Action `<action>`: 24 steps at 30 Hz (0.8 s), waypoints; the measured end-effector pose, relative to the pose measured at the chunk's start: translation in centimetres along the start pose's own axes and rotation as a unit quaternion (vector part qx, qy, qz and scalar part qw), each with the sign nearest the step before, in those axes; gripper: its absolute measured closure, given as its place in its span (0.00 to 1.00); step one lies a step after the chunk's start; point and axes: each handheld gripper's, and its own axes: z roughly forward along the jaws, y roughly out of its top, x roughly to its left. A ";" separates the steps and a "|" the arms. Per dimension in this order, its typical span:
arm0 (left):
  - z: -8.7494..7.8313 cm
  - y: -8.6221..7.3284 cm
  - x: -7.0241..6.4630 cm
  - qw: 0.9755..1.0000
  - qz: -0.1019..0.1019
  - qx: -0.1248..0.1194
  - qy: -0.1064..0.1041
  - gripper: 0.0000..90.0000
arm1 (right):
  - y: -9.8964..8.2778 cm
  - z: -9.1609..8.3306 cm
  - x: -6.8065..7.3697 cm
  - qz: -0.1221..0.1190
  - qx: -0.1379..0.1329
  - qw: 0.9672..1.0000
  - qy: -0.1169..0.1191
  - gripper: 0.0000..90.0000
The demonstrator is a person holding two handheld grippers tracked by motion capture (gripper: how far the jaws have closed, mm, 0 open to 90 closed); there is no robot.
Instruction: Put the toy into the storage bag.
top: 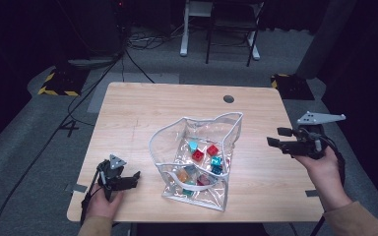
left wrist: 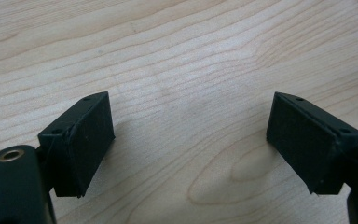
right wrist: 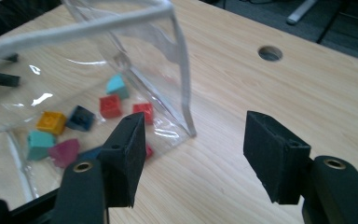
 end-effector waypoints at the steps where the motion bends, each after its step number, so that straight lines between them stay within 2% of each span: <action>1: 0.0 0.0 0.0 1.000 0.000 0.000 0.000 0.17 | -0.6 -0.1 -0.4 0.004 0.001 1.000 -0.006 0.44; 6: 0.0 0.0 0.0 1.000 0.000 0.000 0.000 0.17 | -3.0 -0.4 -1.9 0.030 0.008 0.999 -0.036 0.43; 8: 0.0 0.0 0.0 1.000 0.000 0.000 0.000 0.17 | -4.1 -0.4 -2.3 0.031 0.016 0.998 -0.056 0.43; 17: 0.0 0.0 0.0 1.000 0.000 0.000 0.000 0.17 | -9.0 1.0 -3.3 0.069 0.041 0.994 -0.070 0.42; 20: 0.0 0.0 0.0 1.000 0.000 0.000 0.000 0.17 | -10.7 1.8 -3.2 0.065 0.056 0.993 -0.082 0.42; 24: 0.0 0.0 0.0 1.000 0.000 0.000 0.000 0.17 | -12.6 2.6 -3.5 0.085 0.065 0.991 -0.076 0.42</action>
